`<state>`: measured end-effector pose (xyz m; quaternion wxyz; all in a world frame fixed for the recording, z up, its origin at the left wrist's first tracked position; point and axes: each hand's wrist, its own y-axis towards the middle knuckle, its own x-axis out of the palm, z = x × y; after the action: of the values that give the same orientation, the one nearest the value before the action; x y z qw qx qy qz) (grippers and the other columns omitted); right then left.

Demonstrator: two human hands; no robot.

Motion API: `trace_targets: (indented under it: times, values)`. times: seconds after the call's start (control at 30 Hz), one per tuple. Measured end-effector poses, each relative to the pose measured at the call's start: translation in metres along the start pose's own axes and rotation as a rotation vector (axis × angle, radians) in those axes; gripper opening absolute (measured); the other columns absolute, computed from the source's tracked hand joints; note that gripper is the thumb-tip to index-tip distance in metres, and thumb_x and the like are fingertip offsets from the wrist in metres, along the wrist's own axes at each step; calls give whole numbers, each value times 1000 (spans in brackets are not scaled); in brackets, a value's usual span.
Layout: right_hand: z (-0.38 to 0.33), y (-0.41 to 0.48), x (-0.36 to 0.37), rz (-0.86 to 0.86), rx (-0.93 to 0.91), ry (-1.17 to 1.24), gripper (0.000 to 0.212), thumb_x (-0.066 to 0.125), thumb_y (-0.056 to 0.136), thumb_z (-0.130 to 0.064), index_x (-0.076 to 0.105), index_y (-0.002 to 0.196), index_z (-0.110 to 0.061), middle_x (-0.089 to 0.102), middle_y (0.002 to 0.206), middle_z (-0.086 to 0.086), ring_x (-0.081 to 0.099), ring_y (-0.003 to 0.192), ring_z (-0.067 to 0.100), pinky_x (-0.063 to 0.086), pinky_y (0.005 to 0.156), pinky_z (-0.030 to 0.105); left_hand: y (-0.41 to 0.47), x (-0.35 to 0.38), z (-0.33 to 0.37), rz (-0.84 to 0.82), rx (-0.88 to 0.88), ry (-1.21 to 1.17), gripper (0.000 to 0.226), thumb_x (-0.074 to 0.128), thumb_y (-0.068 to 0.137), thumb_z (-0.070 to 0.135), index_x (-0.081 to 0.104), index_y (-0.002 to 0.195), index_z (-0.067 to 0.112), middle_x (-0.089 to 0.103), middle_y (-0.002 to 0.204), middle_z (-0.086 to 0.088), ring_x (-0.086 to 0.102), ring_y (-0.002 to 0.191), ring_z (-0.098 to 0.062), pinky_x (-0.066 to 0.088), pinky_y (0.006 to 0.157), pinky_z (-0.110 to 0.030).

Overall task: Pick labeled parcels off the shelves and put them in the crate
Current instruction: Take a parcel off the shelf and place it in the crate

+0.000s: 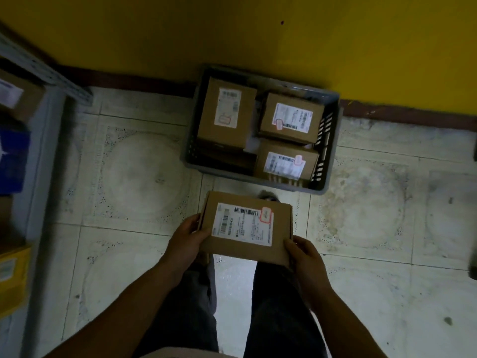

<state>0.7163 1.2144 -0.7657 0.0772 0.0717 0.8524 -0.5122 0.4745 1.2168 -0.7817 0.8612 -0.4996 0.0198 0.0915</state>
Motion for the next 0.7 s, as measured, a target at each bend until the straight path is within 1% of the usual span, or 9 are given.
trace_targets:
  times: [0.07,0.2,0.3,0.37,0.43,0.5,0.6,0.63,0.7]
  values:
    - [-27,39,-13,10,28,22,15,58,96,-23,60,111,-19,67,109,4,64,99,20,55,88,39,26,27,29,15,12,23,29,60,93,25,52,120,31,63,107,9,60,98,-14,50,81,-30]
    - [-70,95,-37,34,53,77,5,60,95,-19,61,100,-19,66,107,6,63,97,20,53,79,32,69,69,70,19,-7,146,36,61,92,33,51,127,27,61,113,10,56,108,-15,43,98,-39]
    - [-97,139,-53,38,56,74,5,60,95,-16,60,95,-21,66,105,5,63,101,24,53,88,39,105,99,95,-41,-1,232,35,58,93,37,56,127,30,65,118,10,58,113,-15,42,102,-44]
    - [-113,166,-60,57,55,41,5,60,94,-17,61,98,-21,67,109,5,63,106,26,50,98,45,124,115,111,-51,2,251,33,58,93,34,58,126,31,64,120,8,57,114,-16,42,98,-39]
    - [-128,190,-62,66,41,2,9,59,95,-18,61,102,-22,67,110,4,63,107,25,49,99,45,144,130,126,-43,28,262,34,58,93,27,58,127,28,61,125,5,55,115,-16,43,88,-30]
    - [-143,214,-64,67,22,-24,11,58,96,-18,60,105,-22,67,108,2,64,102,23,53,89,37,166,146,139,-35,59,276,36,58,93,19,57,128,25,56,130,2,53,114,-14,39,75,-17]
    - [-165,238,-66,77,-14,-44,20,58,95,-18,61,115,-18,66,105,1,63,88,14,50,68,24,188,163,155,-4,92,287,34,56,93,17,56,127,24,54,127,3,52,111,-13,35,66,-12]
    - [-170,244,-66,80,-25,-45,18,59,95,-17,62,113,-20,66,104,1,64,87,14,49,69,25,195,168,159,-7,101,284,33,55,94,16,56,126,23,55,124,5,52,110,-13,35,66,-12]
    - [-177,258,-67,84,-39,-65,17,59,93,-14,61,106,-24,67,101,0,64,91,18,51,77,29,210,177,166,-28,108,276,34,53,95,15,55,128,23,56,119,8,51,106,-10,35,67,-11]
